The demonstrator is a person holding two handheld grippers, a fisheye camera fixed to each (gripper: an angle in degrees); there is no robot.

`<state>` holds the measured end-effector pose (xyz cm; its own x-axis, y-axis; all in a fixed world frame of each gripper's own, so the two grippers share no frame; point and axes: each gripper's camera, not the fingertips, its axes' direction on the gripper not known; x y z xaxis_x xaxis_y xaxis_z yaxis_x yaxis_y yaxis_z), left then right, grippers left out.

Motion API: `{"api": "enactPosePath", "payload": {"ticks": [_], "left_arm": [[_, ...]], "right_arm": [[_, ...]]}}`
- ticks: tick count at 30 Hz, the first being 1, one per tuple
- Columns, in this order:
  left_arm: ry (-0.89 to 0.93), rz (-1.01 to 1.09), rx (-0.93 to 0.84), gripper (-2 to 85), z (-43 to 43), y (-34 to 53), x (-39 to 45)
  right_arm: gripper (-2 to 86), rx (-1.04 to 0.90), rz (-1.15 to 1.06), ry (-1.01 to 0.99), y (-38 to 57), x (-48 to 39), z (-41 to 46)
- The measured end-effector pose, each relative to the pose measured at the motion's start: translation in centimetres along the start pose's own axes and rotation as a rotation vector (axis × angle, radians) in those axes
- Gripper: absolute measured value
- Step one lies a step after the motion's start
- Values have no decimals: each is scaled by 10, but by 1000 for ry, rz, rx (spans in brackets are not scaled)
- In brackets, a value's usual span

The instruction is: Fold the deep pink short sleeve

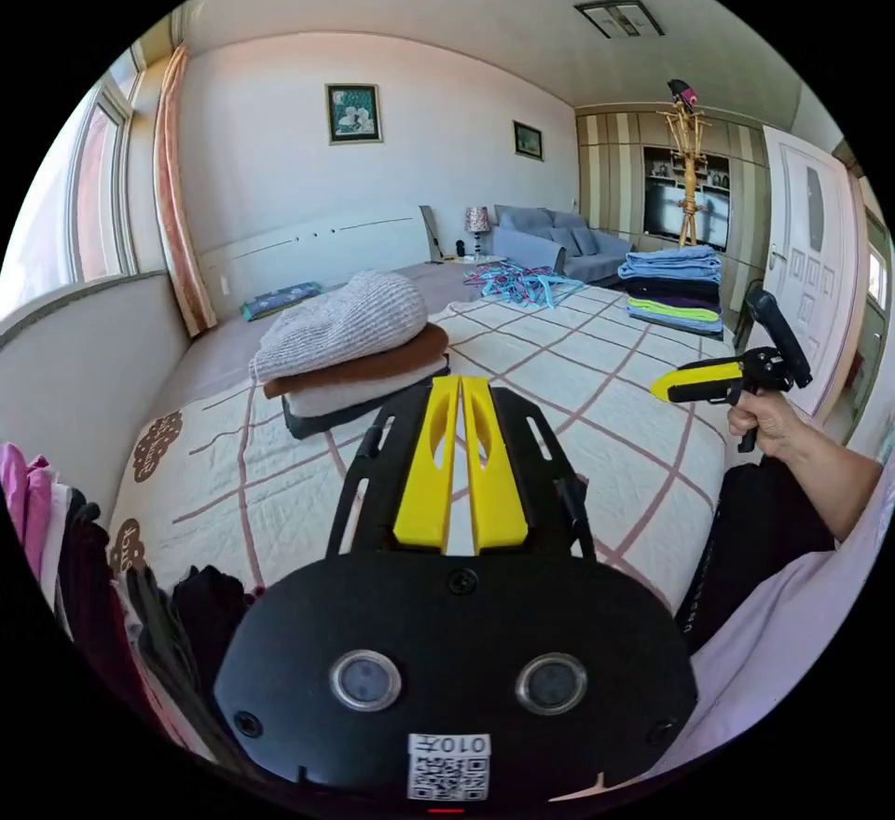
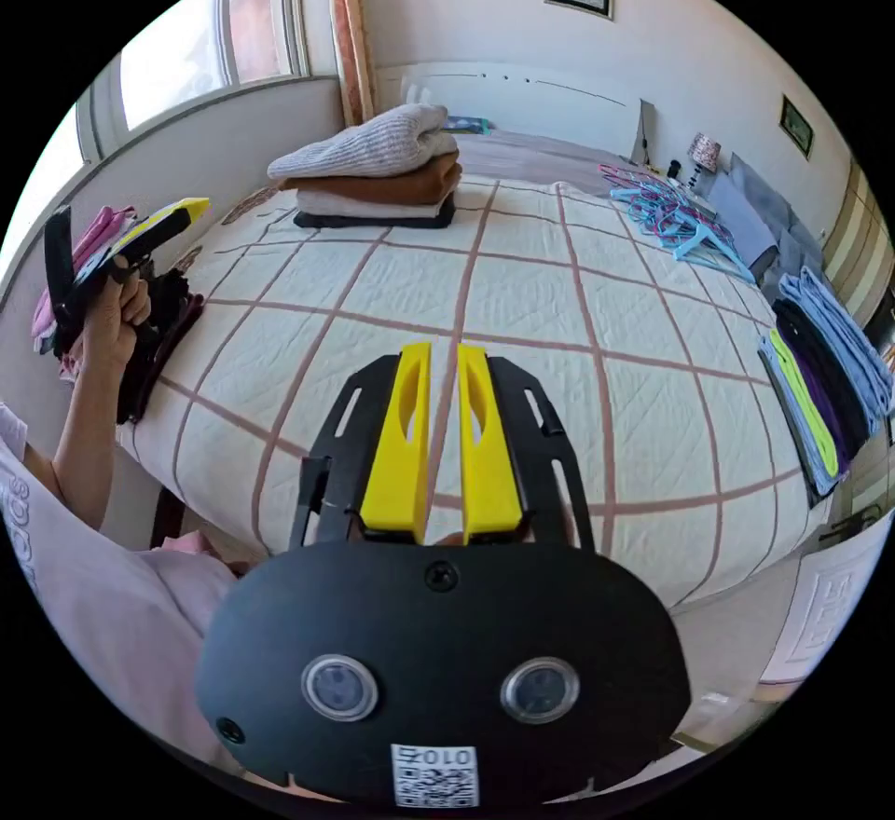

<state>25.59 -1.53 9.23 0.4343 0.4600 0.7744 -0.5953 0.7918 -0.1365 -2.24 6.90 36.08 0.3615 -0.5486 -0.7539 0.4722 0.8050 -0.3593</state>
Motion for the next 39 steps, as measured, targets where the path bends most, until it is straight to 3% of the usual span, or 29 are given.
{"api": "enactPosePath", "payload": {"ticks": [5,7,12,17,22,27,32,39], "left_arm": [[-185,-7,47,-2,-71,32,40],[-290,-28,179,-2,-114,55,60],[-338,-74,379,-2,-171,86,86],[-706,20,241,1,-190,82,109],[-941,-17,425,26,-220,114,135],[-1088,-128,102,98,-185,131,75],[-912,-269,-51,127,-155,165,14],[-981,-319,-295,115,-100,183,-47]], "right_arm": [[37,166,-153,-9,42,-48,-19],[35,241,-184,-27,62,-54,-29],[35,340,-225,-42,127,-54,-37],[37,416,-178,25,197,-38,-26],[36,447,-165,-46,234,-18,-7],[30,469,-192,-44,261,-9,8],[26,459,-177,-39,285,15,27],[26,464,-157,-35,299,47,40]]}}
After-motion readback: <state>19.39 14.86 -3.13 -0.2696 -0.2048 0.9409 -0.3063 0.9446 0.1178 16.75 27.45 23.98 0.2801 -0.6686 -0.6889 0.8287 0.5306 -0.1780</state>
